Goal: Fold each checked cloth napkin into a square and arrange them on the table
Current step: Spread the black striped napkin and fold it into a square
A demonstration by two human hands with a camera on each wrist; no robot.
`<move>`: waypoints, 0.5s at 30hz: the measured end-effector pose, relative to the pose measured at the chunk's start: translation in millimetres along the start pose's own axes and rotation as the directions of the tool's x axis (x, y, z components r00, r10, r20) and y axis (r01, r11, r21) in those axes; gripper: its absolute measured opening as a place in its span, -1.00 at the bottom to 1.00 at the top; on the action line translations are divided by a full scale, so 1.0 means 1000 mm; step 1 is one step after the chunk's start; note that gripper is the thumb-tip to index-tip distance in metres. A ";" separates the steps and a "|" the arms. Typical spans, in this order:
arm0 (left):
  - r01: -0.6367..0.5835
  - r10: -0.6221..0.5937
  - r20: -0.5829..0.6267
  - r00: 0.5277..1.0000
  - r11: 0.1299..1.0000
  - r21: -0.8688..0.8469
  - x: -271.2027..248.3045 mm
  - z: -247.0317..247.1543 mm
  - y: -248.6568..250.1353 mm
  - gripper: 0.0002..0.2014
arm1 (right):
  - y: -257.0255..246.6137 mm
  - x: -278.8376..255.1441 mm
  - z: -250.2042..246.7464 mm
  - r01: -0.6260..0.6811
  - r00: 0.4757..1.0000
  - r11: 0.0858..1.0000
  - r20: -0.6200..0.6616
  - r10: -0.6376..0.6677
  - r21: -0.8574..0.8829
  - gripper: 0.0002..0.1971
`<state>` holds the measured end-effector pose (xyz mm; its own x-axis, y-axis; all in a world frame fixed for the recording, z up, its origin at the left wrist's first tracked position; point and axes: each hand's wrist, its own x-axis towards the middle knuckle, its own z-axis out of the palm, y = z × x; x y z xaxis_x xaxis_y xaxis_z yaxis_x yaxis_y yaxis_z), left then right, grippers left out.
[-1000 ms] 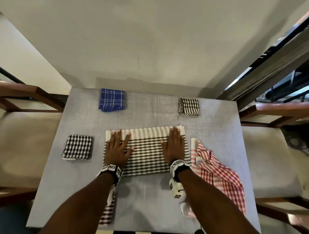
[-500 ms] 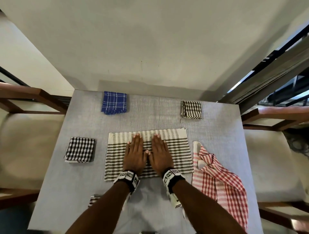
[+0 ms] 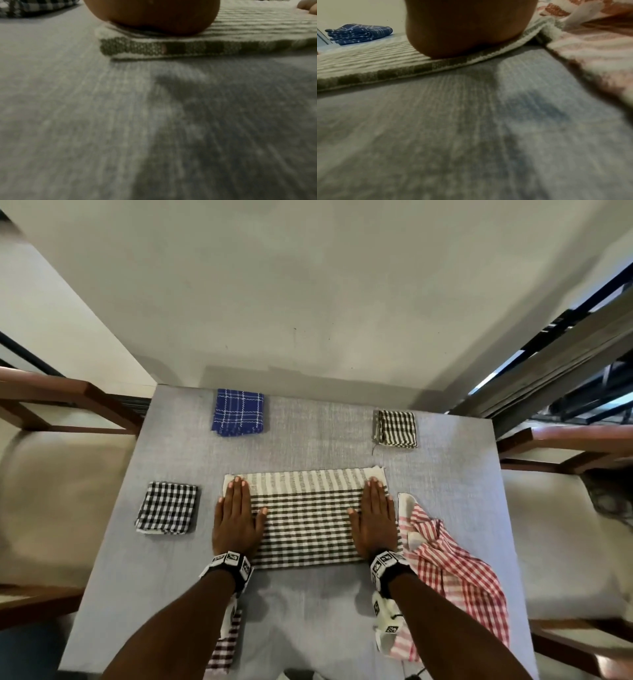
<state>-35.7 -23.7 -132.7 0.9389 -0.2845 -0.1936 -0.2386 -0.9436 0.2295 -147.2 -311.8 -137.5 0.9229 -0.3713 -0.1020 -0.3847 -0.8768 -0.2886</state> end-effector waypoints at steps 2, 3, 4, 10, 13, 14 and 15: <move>-0.011 0.011 -0.014 1.000 1.000 0.008 -0.001 0.001 0.001 -0.27 | -0.002 -0.001 0.001 -0.010 1.000 1.000 0.005 0.010 -0.006 -0.29; -0.021 0.022 -0.024 0.999 1.000 0.019 0.000 0.002 0.000 -0.27 | -0.004 -0.001 0.001 -0.018 1.000 1.000 0.012 0.018 -0.006 -0.29; -0.032 0.032 -0.030 0.999 0.999 0.028 0.003 0.002 -0.001 -0.27 | -0.007 0.000 0.001 -0.025 1.000 1.000 0.017 0.025 -0.005 -0.28; -0.126 0.125 0.016 0.992 0.987 0.097 0.029 -0.008 -0.029 -0.24 | -0.025 0.001 0.010 -0.017 1.000 1.000 0.017 0.016 0.019 -0.26; -0.122 0.124 -0.016 0.992 0.987 0.102 0.022 -0.013 -0.025 -0.26 | -0.032 0.000 0.006 0.007 1.000 0.999 -0.011 -0.007 0.045 -0.27; -0.138 0.141 -0.026 0.990 0.986 0.089 0.018 -0.012 -0.016 -0.28 | -0.037 0.000 0.005 0.051 0.999 0.998 -0.021 -0.051 0.048 -0.28; -0.176 0.177 -0.017 0.984 0.982 0.075 0.013 -0.011 -0.004 -0.31 | -0.045 0.000 0.004 0.112 0.994 0.992 -0.019 -0.111 0.055 -0.29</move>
<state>-19.5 -21.7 -125.9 0.8858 -0.4445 -0.1335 -0.4178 -0.8889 0.1878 -129.3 -270.9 -128.3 0.9595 -0.2770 -0.0515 -0.2771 -0.8948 -0.3501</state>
